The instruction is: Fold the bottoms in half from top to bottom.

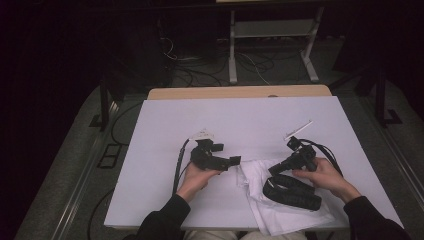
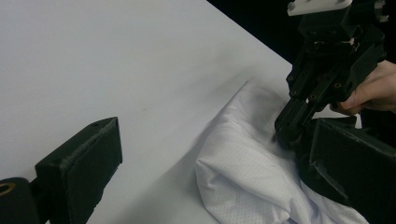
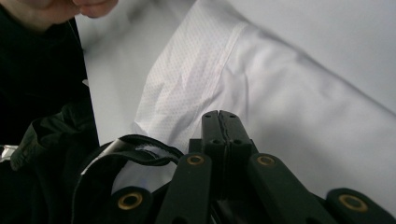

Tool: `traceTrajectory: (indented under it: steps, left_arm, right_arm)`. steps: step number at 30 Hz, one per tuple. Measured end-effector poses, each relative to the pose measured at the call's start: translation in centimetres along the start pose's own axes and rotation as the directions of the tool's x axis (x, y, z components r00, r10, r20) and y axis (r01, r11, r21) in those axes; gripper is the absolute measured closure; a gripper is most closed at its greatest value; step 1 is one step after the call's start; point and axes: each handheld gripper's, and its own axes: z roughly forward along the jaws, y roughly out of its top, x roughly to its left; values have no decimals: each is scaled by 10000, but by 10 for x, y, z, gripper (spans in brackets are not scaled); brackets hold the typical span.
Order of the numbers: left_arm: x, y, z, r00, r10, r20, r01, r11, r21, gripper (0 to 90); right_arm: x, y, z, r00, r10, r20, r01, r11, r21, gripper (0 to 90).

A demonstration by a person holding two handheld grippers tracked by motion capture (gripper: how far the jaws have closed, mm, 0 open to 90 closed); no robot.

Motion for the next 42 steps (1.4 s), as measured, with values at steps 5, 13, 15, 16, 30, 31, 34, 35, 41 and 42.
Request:
traceTrajectory:
  steps: [5, 13, 15, 16, 30, 31, 34, 35, 41, 42]
  left_arm:
    - [0, 0, 0, 10000, 4, -9, -4, 10000, 9, 16]
    - [0, 0, 0, 10000, 20, 39, -20, 10000, 52, 16]
    - [-1, -1, 1, 10000, 30, 62, -31, 10000, 86, 16]
    - [-1, -1, 1, 10000, 31, 58, -32, 9999, 99, 16]
    - [-2, -1, 2, 9999, 89, 78, -91, 9997, 214, 16]
    - [-2, -1, 3, 9999, 92, 81, -94, 9997, 219, 16]
    - [-2, -2, 3, 9999, 96, 78, -98, 9997, 240, 16]
    - [-2, -2, 3, 9999, 98, 85, -99, 9997, 234, 16]
    - [-2, -2, 4, 9999, 112, 69, -114, 9995, 278, 16]
    - [-2, -2, 4, 9999, 105, 71, -107, 9995, 285, 16]
  right_arm:
    - [0, -2, 2, 10000, -14, -52, 15, 9994, 355, 878]
    - [10, -7, -1, 9972, -330, -678, 370, 9976, 591, 879]
    - [14, -11, -2, 9953, -400, -882, 453, 9973, 585, 879]
    - [16, -13, -2, 9947, -432, -929, 489, 9970, 597, 879]
    - [42, -34, 3, 9834, -1004, -1513, 1117, 9914, 684, 878]
    - [45, -36, 4, 9826, -1035, -1541, 1160, 9905, 740, 879]
    - [52, -42, 7, 9803, -1174, -1586, 1324, 9873, 876, 879]
    - [53, -43, 7, 9801, -1175, -1599, 1325, 9874, 866, 878]
    - [59, -51, 5, 9756, -1426, -1672, 1551, 9858, 644, 870]
    - [60, -53, 5, 9748, -1481, -1667, 1604, 9850, 629, 867]
